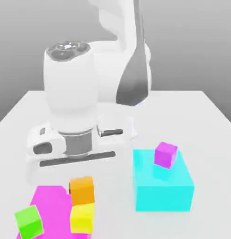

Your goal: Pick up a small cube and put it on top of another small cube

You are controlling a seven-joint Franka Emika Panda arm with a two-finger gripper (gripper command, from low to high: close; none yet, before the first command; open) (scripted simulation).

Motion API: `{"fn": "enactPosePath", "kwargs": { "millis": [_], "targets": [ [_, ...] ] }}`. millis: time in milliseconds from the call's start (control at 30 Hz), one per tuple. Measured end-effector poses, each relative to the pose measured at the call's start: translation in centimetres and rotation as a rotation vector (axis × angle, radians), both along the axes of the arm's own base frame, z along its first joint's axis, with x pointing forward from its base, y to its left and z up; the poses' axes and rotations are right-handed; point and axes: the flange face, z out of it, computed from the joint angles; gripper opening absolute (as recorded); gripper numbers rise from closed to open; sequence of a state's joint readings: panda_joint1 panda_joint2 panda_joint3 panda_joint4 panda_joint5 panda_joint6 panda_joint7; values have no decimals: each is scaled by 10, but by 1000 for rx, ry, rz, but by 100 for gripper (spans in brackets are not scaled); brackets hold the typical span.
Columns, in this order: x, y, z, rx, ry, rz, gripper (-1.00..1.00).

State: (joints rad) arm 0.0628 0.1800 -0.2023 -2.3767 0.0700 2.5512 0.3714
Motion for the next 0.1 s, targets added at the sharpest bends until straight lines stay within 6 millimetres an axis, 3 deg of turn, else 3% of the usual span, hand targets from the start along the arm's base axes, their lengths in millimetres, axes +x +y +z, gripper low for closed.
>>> {"fn": "enactPosePath", "kwargs": {
  "millis": [100],
  "targets": [
    [0, 0, 0, 0, 0, 0, 100]
  ]
}}
